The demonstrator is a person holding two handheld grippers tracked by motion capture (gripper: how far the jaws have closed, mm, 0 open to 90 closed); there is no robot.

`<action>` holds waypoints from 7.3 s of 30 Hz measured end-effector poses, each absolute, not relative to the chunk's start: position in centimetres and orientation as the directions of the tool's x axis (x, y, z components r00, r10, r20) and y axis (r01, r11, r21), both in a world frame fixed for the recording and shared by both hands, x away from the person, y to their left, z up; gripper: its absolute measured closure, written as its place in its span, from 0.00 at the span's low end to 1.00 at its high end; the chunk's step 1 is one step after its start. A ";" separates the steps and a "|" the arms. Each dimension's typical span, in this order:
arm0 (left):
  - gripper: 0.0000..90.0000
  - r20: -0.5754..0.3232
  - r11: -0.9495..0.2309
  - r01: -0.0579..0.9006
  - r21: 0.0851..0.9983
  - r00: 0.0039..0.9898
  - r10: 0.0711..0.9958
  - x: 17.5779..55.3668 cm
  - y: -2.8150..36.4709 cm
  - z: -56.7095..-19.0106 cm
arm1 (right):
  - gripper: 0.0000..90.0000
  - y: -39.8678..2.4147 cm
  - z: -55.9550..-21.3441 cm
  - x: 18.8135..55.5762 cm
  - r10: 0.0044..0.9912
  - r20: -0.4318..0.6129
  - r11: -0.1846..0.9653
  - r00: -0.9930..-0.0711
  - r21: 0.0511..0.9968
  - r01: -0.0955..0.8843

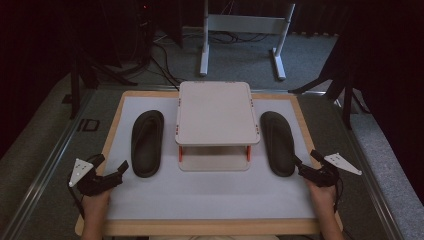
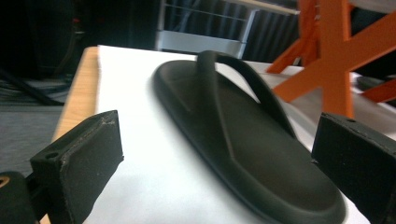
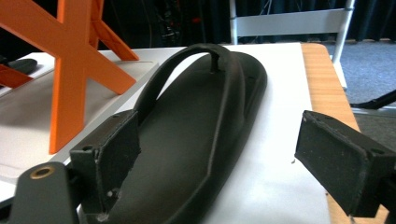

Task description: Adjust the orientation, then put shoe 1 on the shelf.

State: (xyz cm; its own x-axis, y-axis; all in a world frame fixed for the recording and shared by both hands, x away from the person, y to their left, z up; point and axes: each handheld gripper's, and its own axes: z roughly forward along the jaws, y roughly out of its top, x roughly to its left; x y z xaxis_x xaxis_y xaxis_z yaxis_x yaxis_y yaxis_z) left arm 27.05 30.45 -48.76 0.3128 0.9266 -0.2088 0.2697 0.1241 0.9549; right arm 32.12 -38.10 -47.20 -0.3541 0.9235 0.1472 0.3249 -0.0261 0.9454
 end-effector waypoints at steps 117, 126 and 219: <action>0.80 -0.163 -0.210 0.923 0.321 0.273 0.948 46.7 25.2 -39.1 | 0.16 -37.7 -47.6 32.7 0.920 0.139 0.021 -0.366 0.916 0.401; 0.80 -0.135 -0.226 0.911 0.345 0.287 0.948 45.8 24.8 -33.9 | 0.16 -37.7 -47.5 32.6 0.919 0.141 0.018 -0.367 0.917 0.399; 0.55 -0.118 -0.370 0.783 0.500 0.484 0.867 45.3 9.4 -22.8 | 0.14 -37.6 -47.6 32.5 0.907 0.125 0.039 -0.402 0.926 0.375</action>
